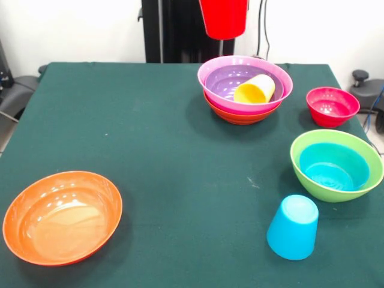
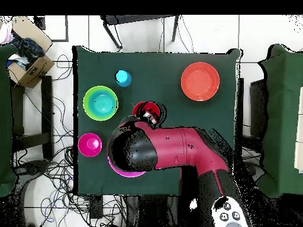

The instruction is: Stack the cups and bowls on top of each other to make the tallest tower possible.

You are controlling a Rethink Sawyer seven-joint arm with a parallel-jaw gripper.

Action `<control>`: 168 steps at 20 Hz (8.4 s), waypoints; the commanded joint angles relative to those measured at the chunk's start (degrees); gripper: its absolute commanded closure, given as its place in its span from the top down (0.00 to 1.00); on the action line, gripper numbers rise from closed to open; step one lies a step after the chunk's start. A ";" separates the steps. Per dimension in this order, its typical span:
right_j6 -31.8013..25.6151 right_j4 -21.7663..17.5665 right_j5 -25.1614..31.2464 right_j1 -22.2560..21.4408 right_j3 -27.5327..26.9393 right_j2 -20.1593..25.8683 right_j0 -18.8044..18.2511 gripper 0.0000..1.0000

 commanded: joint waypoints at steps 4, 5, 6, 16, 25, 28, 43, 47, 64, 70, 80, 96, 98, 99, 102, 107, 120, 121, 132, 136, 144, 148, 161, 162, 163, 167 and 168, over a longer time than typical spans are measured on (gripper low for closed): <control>-9.43 -3.71 14.55 1.32 -2.67 5.23 -2.82 0.00; -9.54 -4.01 14.45 1.34 -2.41 5.51 -3.18 0.00; -9.28 -4.15 14.42 1.25 -2.10 5.73 -3.28 0.00; -3.34 -12.57 3.15 4.86 4.87 5.05 -3.61 0.00; 5.10 -23.81 -11.17 9.40 9.79 1.10 -1.29 0.00; 6.13 -24.45 -12.44 8.65 11.85 0.96 -1.14 0.00; 8.58 -28.77 -16.73 9.68 17.08 -2.17 0.50 0.00; 15.96 -34.50 -20.87 15.70 12.26 -12.35 9.60 0.00; 20.96 -34.92 -25.96 22.53 9.93 -23.35 18.90 0.00; 22.21 -35.97 -29.08 26.05 6.63 -25.48 20.49 0.00; 23.27 -33.13 -33.93 28.32 4.89 -27.70 24.65 0.00; 23.75 -29.80 -32.54 26.76 4.45 -25.79 26.40 0.00; 24.01 -29.71 -32.94 27.15 4.28 -26.27 26.95 0.00; 24.20 -29.53 -33.01 27.32 4.07 -26.46 27.40 0.00; 24.81 -29.24 -33.99 28.05 3.49 -27.52 28.39 0.00; 26.15 -26.90 -34.37 29.37 2.01 -28.91 31.74 0.00; 25.87 -23.41 -39.00 33.97 -1.70 -31.93 35.04 0.00; 25.75 -23.51 -39.61 34.06 -1.72 -31.70 34.65 0.00; 23.99 -24.95 -41.44 32.66 -1.05 -28.55 30.94 0.00; 23.88 -25.02 -42.08 32.66 -0.90 -28.63 30.65 0.00; 24.76 -23.32 -42.09 33.18 -1.19 -30.17 31.65 1.00; 24.80 -21.96 -38.66 31.23 -0.21 -29.87 31.39 1.00; 20.98 -18.32 -26.43 20.48 3.73 -20.39 24.78 1.00; 20.45 -17.48 -24.70 19.26 3.83 -19.30 24.10 1.00; 19.73 -16.48 -22.67 17.70 4.10 -17.89 23.16 1.00; 16.63 -11.81 -14.57 12.14 5.52 -13.07 19.75 1.00; 15.97 -10.66 -12.78 11.07 5.64 -12.16 19.19 1.00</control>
